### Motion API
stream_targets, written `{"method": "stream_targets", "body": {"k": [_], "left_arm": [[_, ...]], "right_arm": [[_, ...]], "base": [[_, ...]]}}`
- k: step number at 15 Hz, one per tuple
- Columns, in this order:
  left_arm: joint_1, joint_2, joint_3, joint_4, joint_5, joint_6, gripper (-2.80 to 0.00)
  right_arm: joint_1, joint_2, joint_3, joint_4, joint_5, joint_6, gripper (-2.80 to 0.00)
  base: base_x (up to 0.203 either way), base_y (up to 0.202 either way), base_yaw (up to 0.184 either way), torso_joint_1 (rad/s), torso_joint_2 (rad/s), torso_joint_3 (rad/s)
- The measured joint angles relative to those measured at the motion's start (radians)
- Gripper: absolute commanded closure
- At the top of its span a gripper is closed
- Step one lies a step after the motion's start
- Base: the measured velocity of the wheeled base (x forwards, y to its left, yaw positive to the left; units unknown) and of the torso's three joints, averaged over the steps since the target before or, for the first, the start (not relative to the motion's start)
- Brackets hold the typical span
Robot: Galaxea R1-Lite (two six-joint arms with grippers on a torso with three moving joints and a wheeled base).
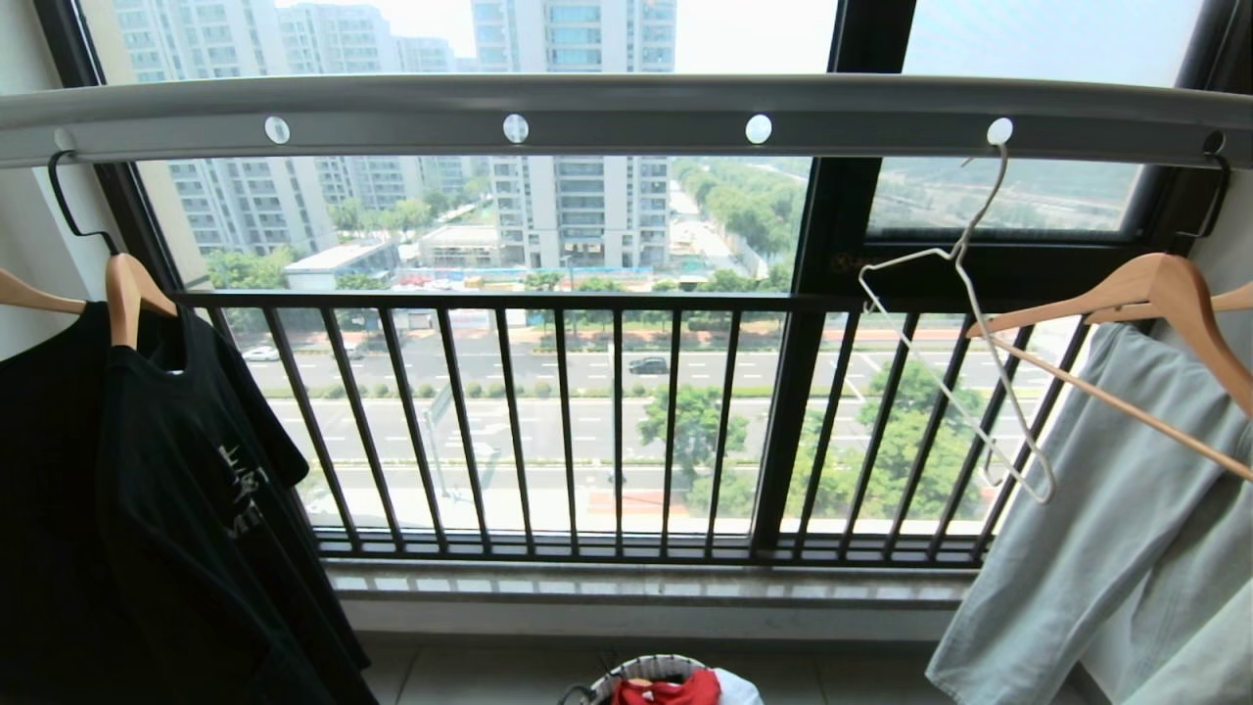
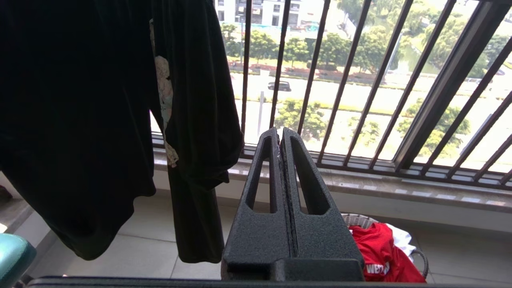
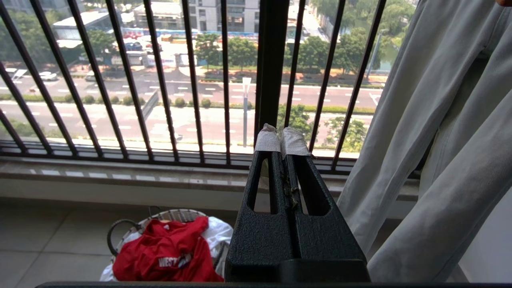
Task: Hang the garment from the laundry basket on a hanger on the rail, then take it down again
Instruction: Pick up the clothes rack on the clothesline
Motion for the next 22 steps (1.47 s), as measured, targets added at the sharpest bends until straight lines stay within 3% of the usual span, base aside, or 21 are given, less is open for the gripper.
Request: {"method": "stream_targets", "body": {"k": [4,7,15,18,20,21,22], "left_arm": [[0.000,0.000,0.000,0.000,0.001,0.000,0.00],[0.000,0.000,0.000,0.000,0.001,0.000,0.00],[0.000,0.000,0.000,0.000,0.001,0.000,0.00],[0.000,0.000,0.000,0.000,0.002,0.000,0.00],[0.000,0.000,0.000,0.000,0.001,0.000,0.00],[0.000,0.000,0.000,0.000,0.001,0.000,0.00],[0.000,0.000,0.000,0.000,0.001,0.000,0.00]], "right_arm": [[0.000,0.042,-0.120,0.040,0.001,0.001,0.00],[0.003,0.203,-0.279,0.099,0.041,0.002,0.00],[0.041,0.853,-1.017,0.605,0.196,-0.021,0.00],[0.110,1.050,-1.203,0.720,0.172,-0.022,0.00],[0.186,1.157,-1.281,0.751,0.067,-0.013,0.00],[0.218,1.202,-1.316,0.754,0.008,-0.003,-2.80],[0.238,1.234,-1.338,0.756,-0.024,0.001,-2.80]], "base": [[0.000,0.000,0.000,0.000,0.00,0.000],[0.000,0.000,0.000,0.000,0.00,0.000],[0.000,0.000,0.000,0.000,0.00,0.000],[0.000,0.000,0.000,0.000,0.00,0.000],[0.000,0.000,0.000,0.000,0.00,0.000],[0.000,0.000,0.000,0.000,0.00,0.000],[0.000,0.000,0.000,0.000,0.00,0.000]]}}
